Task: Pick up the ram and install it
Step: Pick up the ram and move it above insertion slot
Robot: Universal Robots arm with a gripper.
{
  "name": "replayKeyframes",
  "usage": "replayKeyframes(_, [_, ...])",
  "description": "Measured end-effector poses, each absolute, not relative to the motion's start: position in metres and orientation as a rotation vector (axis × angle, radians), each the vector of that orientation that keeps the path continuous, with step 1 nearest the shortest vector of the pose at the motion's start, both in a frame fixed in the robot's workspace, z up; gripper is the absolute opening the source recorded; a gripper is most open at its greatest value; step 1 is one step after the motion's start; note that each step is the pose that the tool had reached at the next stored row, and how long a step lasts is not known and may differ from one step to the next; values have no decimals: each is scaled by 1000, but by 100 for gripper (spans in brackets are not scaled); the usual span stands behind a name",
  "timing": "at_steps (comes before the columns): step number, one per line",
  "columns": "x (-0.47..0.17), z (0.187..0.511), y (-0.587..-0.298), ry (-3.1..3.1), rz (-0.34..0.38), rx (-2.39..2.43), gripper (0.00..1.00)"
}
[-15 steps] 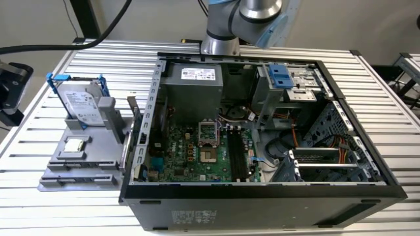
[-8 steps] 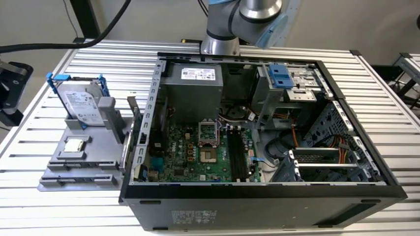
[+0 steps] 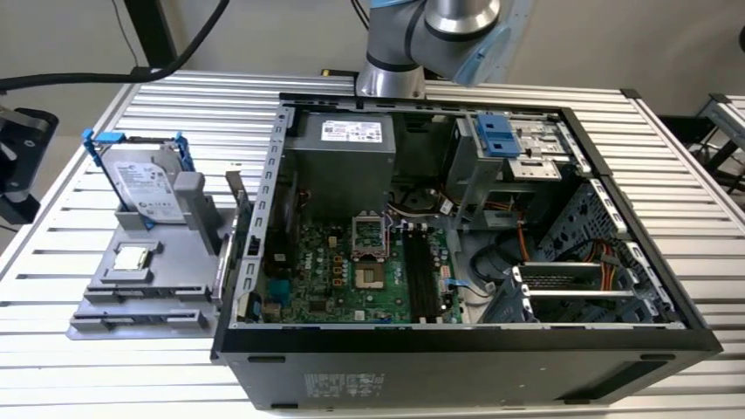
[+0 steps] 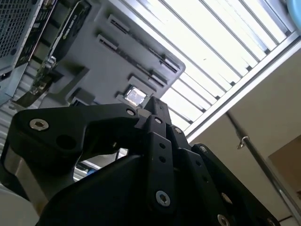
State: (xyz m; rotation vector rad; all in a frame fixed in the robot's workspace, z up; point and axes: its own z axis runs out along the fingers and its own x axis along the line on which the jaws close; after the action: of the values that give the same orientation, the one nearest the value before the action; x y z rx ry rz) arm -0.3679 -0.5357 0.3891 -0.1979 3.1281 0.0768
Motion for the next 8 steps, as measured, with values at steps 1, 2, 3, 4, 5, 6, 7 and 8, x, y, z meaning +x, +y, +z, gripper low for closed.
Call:
replayKeyframes(1, [-368, 389, -536, 3127, 77, -210, 0])
replayKeyframes(2, [-368, 389, -536, 3126, 77, -226, 0])
replayKeyframes(3, [-368, 389, -536, 3125, 77, -244, 0])
replayKeyframes(4, [-368, 389, -536, 3124, 77, -266, 0])
replayKeyframes(5, [-368, 389, -536, 3122, 77, -291, 0])
replayKeyframes(6, [-368, 389, -535, 3120, 77, -317, 0])
replayKeyframes(7, [-368, 389, -535, 3118, 77, -340, 0])
replayKeyframes(8, [-368, 389, -535, 3116, 77, -364, 0])
